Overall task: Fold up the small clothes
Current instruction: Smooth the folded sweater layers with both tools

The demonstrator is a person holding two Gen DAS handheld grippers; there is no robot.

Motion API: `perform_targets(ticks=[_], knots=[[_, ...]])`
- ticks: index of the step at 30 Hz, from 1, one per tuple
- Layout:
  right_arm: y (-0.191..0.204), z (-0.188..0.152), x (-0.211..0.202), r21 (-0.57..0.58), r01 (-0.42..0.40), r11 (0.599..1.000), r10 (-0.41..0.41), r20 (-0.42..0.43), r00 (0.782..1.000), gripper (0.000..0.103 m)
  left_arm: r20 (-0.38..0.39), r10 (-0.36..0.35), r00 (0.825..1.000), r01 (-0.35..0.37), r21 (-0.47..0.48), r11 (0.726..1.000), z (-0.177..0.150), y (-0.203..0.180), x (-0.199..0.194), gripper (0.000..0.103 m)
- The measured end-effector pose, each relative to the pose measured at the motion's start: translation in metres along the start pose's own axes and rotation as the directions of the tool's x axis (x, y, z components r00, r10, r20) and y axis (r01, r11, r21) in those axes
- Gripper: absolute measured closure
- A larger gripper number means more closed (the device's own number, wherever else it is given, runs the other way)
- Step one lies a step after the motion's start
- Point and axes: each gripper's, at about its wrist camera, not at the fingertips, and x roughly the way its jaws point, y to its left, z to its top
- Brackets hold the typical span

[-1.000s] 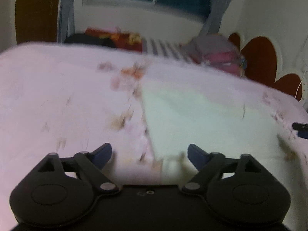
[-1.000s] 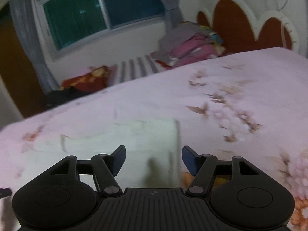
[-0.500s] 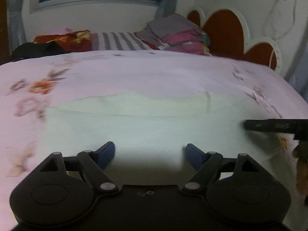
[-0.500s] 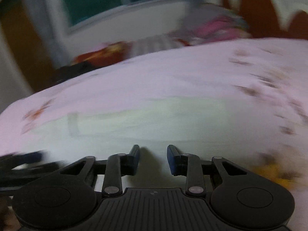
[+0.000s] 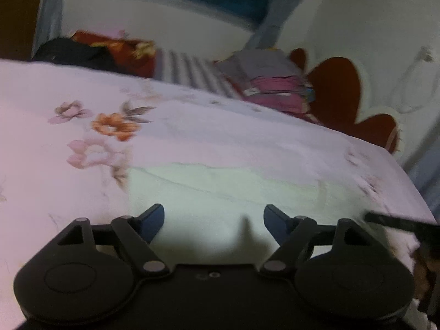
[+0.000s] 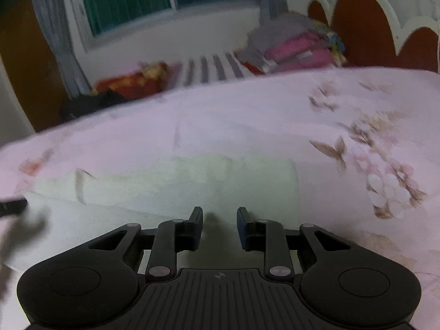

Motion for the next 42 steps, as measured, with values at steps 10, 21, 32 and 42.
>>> perform_targets(ticks=[10, 21, 32, 42], knots=[[0.094, -0.044, -0.004, -0.165, -0.171, 0.971, 0.157, -0.093, 0.983, 0.045, -0.031, 0.144, 0.989, -0.136, 0.172, 0.976, -0.055, -0.059, -0.007, 0.028], [0.003, -0.039, -0.04, -0.006, 0.027, 1.0, -0.027, 0.002, 1.0, 0.059, 0.046, 0.16, 0.986, -0.163, 0.056, 0.985, -0.057, -0.025, -0.056, 0.031], [-0.001, -0.046, -0.045, 0.012, 0.106, 0.994, -0.106, -0.02, 0.994, 0.059, 0.008, 0.139, 0.99, -0.139, 0.14, 0.98, -0.055, -0.044, -0.049, 0.023], [-0.01, -0.048, -0.031, -0.005, 0.176, 0.984, -0.175, -0.117, 0.978, 0.059, -0.117, 0.149, 0.982, -0.124, 0.201, 0.972, -0.068, -0.045, -0.033, 0.027]])
